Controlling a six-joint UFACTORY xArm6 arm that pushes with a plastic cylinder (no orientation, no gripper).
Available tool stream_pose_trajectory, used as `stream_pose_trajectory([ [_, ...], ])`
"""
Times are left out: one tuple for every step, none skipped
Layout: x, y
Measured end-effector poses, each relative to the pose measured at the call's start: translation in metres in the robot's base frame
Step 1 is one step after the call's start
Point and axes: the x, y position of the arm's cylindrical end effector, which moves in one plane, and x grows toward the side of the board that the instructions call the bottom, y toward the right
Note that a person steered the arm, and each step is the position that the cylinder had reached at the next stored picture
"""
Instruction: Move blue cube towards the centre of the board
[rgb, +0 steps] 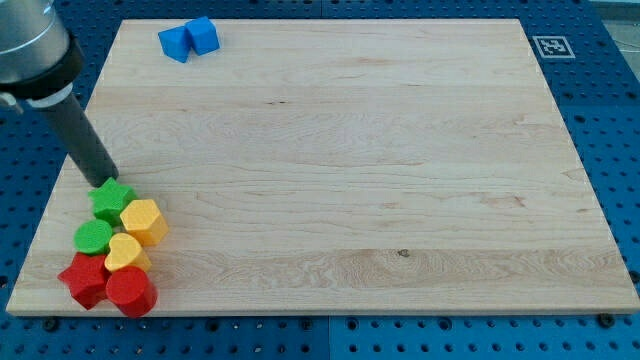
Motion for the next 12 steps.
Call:
stream_pose_trajectory([
  [-0.002,0.014],
  [0.013,0.020],
  [0.032,0.020],
  [0.029,0.014],
  [-0.001,-0.021],
  [-0.041,-0.056],
  [-0.056,-0.060],
  [-0.101,-0.059],
  [-0.153,-0.055],
  [-0.206,-0.053],
  [-0.261,-0.037],
  [-0.281,0.026],
])
